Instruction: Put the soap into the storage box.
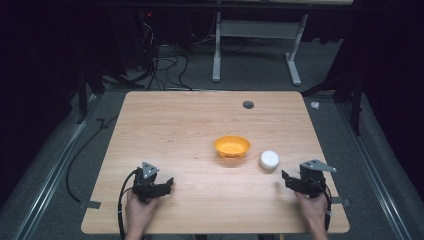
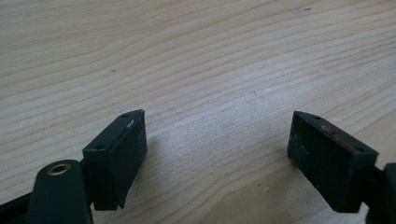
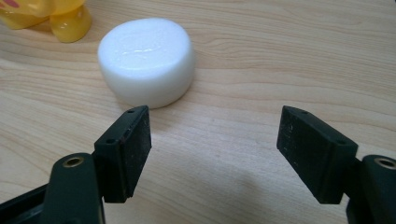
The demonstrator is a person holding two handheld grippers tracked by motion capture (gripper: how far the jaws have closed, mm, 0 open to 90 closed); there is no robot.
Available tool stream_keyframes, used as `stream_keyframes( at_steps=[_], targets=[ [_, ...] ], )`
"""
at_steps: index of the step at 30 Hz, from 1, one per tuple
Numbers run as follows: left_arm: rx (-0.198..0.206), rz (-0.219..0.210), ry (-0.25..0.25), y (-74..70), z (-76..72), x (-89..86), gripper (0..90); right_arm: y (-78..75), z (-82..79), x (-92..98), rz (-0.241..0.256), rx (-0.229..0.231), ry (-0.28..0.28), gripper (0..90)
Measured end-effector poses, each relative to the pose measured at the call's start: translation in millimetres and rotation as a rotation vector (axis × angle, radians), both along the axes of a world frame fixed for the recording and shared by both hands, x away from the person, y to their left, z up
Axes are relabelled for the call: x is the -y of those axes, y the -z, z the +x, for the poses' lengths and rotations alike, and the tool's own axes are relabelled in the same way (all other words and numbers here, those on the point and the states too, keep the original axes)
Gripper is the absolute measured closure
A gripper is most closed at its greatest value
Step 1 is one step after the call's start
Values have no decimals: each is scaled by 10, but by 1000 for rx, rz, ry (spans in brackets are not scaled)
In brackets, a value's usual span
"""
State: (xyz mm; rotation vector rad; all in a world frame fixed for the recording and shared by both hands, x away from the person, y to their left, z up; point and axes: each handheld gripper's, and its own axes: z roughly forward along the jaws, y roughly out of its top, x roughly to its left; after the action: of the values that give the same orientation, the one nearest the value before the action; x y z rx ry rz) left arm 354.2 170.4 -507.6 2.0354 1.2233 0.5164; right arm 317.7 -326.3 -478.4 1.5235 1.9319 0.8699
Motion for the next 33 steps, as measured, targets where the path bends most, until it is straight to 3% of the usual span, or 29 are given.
stream_keyframes(
  at_steps=[7, 11, 19, 33],
  targets=[
    [-2, 1, 1, -1, 1, -1, 202, -16, -33, -76, 15, -6, -17, 250],
    [0, 0, 2, 0, 1, 0, 202, -56, -42, -150, 16, 14, -36, 245],
    [0, -1, 2, 0, 1, 0, 203, -158, 13, -281, 33, 38, -70, 218],
    [-2, 0, 2, -1, 2, -1, 204, -207, 190, -437, 35, 13, -102, 160]
  ],
)
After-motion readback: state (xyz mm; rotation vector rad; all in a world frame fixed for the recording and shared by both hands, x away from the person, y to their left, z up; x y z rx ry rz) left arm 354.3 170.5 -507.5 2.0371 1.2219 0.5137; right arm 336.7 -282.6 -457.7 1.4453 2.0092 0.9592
